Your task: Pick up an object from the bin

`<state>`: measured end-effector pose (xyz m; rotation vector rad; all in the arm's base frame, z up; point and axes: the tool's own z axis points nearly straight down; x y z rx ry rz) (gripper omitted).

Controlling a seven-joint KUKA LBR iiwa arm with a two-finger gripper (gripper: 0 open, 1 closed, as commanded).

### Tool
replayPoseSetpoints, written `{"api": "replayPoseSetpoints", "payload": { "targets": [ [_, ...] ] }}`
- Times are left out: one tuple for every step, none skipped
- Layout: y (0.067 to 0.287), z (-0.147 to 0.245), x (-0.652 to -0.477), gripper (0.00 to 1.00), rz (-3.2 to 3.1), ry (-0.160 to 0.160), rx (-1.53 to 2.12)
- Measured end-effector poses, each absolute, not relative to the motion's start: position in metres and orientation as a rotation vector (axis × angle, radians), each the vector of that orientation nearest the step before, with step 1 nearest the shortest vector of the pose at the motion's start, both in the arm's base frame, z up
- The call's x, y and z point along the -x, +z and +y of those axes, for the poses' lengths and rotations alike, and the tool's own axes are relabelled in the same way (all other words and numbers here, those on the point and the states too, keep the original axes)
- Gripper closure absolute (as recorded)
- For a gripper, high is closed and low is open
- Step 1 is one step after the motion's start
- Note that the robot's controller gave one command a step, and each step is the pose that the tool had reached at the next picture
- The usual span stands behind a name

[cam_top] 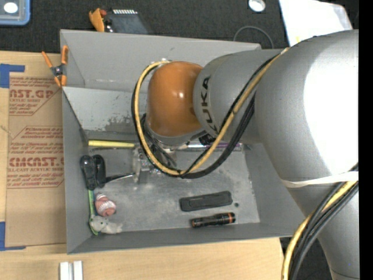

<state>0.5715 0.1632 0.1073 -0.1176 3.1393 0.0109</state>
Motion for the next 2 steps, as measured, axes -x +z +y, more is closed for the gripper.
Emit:
{"api": "replayPoseSetpoints", "payload": {
  "targets": [
    [0.121,0.164,-0.572,1.00,3.137,0.012,0.118],
    [0.141,0.163,-0.571,1.00,3.142,0.011,0.118]
  ]
}}
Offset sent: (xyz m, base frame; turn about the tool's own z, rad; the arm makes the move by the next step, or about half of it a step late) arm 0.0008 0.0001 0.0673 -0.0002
